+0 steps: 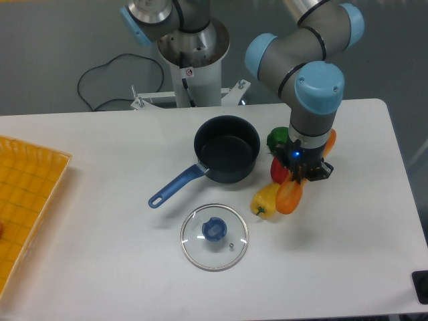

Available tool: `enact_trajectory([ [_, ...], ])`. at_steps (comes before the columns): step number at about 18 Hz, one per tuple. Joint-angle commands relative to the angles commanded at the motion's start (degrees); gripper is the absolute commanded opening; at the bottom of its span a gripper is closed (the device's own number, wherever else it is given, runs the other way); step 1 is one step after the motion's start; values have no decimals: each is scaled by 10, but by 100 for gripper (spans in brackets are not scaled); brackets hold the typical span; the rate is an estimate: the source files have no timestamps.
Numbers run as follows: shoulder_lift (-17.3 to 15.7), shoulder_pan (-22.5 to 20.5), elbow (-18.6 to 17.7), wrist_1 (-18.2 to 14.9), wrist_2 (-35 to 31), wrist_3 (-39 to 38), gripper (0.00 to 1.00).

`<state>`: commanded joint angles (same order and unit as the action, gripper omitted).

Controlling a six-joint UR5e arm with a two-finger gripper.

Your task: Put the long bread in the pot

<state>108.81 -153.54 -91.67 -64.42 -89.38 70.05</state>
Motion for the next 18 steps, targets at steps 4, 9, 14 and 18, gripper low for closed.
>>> enact_trajectory([
  [4, 0, 0, 2, -1, -4, 0, 1],
  [9, -6, 3, 3, -29, -7, -2, 1],
  [14, -20, 5, 1, -66, -19, -2, 1],
  [18, -42, 12, -23, -94, -48, -5, 1],
])
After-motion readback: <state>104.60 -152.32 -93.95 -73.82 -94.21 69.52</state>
